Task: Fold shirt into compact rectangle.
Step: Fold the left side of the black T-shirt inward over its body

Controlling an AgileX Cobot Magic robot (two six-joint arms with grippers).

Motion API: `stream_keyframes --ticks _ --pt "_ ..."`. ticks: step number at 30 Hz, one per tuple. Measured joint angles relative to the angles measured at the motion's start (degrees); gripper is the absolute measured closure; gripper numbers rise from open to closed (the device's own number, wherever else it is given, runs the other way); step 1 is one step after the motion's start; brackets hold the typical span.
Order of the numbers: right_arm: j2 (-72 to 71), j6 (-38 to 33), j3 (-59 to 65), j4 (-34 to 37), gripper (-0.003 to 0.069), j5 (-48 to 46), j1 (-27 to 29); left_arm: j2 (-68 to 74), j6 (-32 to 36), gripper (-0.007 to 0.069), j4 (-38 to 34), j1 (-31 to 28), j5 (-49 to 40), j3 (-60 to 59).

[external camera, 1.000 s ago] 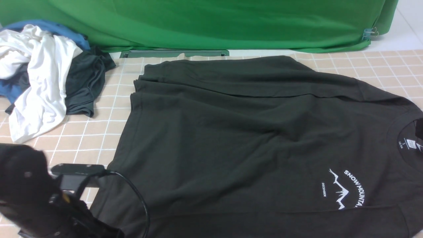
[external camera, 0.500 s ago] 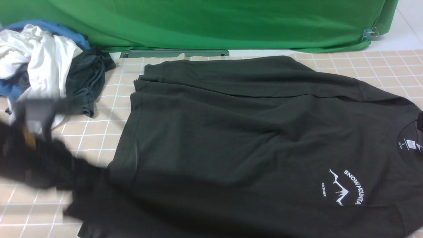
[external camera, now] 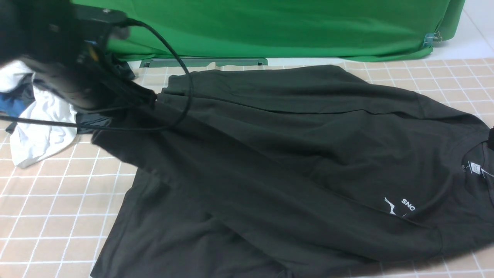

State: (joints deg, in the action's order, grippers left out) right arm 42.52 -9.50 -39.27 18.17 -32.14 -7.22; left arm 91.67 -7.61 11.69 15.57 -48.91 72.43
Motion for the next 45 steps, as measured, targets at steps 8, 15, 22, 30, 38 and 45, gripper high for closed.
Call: stream_keyframes --ticks 8,15,22,30,38,45 --pt "1.4 0.0 0.0 0.1 0.0610 -3.6 0.0 8.6 -0.7 0.0552 2.9 0.0 5.3 0.4" --pt "4.1 0.0 0.0 0.1 0.0598 -6.0 0.0 9.5 -0.8 0.0323 3.9 0.0 4.4 0.5" --pt "5.5 0.0 -0.1 0.1 0.0581 -8.4 0.0 9.2 -0.5 0.0248 -0.2 -0.1 -11.1 -0.2" --pt "6.4 -0.1 -0.1 0.2 0.0568 -8.9 0.0 0.6 1.1 0.0507 -12.1 0.0 -11.0 -18.3" --pt "6.4 -1.2 -0.1 0.2 0.0568 -8.8 0.0 -2.3 -2.1 0.0482 -9.4 0.0 -2.5 -28.1" --pt "6.4 -1.4 -0.2 0.2 0.0567 -8.7 0.0 -2.4 -7.7 0.0204 -7.6 0.0 3.0 -32.4"
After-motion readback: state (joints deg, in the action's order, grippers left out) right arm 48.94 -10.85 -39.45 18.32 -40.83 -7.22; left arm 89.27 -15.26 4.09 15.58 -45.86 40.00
